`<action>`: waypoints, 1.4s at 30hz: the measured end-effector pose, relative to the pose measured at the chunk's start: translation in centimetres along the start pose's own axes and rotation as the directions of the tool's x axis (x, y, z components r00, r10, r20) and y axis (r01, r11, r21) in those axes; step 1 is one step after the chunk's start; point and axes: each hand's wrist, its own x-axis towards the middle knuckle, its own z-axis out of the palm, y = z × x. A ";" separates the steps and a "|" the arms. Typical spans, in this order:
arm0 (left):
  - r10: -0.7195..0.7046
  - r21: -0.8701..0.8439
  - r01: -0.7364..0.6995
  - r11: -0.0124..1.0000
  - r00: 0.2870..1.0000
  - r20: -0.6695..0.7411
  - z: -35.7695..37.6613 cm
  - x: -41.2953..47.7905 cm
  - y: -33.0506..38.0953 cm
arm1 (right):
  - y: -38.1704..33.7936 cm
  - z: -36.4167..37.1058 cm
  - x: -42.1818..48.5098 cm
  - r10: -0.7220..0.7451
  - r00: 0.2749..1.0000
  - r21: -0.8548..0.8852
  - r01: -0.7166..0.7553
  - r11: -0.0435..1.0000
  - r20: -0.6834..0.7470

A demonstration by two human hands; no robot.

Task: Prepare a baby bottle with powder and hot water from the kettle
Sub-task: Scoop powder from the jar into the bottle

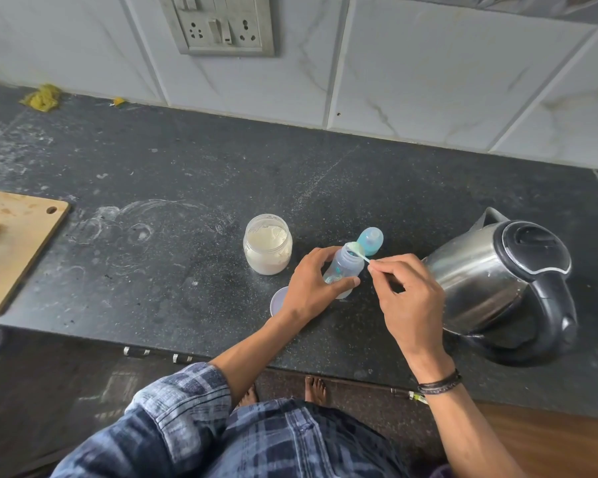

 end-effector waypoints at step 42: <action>-0.001 -0.028 0.001 1.000 1.000 -0.004 0.3 1.4 -1.3 | 0.2 0.7 0.4 0.017 1.000 -0.017 -0.016 1.000 0.018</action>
